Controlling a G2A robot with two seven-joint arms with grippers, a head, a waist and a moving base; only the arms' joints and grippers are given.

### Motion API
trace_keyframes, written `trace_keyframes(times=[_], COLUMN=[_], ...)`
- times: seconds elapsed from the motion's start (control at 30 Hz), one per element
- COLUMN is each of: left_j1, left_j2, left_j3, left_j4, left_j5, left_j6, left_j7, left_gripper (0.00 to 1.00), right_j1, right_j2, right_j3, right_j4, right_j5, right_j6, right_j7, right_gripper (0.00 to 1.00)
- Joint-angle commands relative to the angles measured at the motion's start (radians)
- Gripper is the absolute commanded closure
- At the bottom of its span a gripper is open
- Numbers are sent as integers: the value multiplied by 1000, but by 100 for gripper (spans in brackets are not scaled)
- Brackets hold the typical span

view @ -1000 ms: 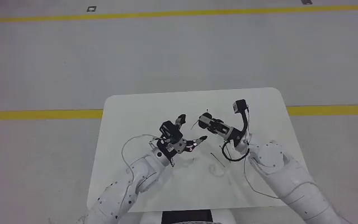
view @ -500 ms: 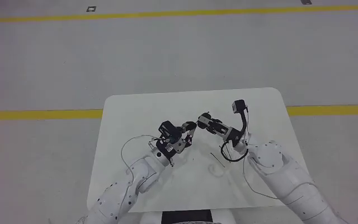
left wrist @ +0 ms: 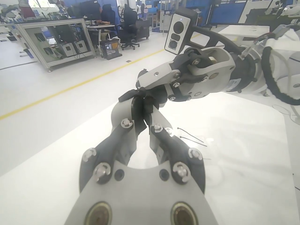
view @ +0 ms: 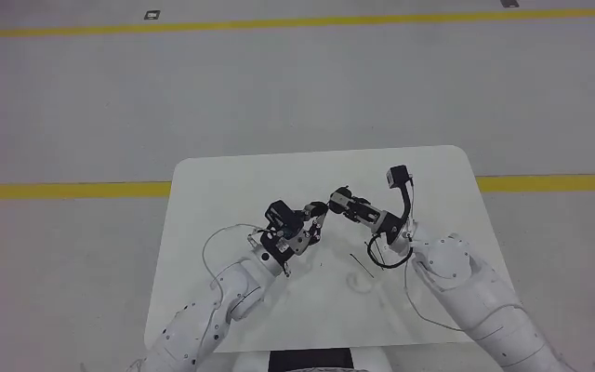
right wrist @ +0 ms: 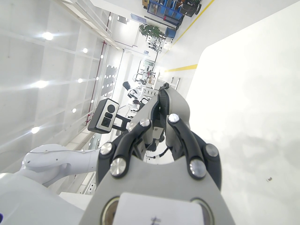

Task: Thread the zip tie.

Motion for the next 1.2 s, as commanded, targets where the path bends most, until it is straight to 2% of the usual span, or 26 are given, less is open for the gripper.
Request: trace_keyframes(times=[0.0,0.13,0.23,0.3,0.4,0.43,0.47,0.57,0.67,0.77,1.17], left_j1=[1,10,21,27,34,34,33,21,0,-16,-15], left_j2=[1,5,10,13,19,23,25,39,61,83,152], left_j3=[-4,-23,-43,-56,-84,-97,-101,-84,-72,-68,-64], left_j4=[-1,-9,-18,-23,-30,-29,-31,-58,-63,-59,-66], left_j5=[-1,-9,-43,-85,-201,-249,-288,-414,-518,-594,-621], left_j6=[-1,-4,-29,-61,-142,-180,-195,-195,-195,-195,-195], left_j7=[-1,-1,-18,-42,-103,-142,-177,-257,-328,-367,-321], left_gripper=[100,100,100,100,100,100,100,100,100,100,100], right_j1=[-1,-8,-19,-24,-29,-31,-32,-32,-35,-38,-58], right_j2=[-1,-1,1,3,8,9,11,16,19,21,15], right_j3=[6,28,51,66,88,96,101,118,131,140,169], right_j4=[0,1,0,0,3,2,2,4,1,-2,9], right_j5=[-4,-17,-25,-32,-60,-71,-77,-106,-136,-161,-110], right_j6=[4,5,4,2,-5,-7,-15,-28,-28,-28,-28], right_j7=[-1,-3,1,10,48,64,79,132,174,190,150], right_gripper=[0,0,0,0,0,0,0,0,0,0,0])
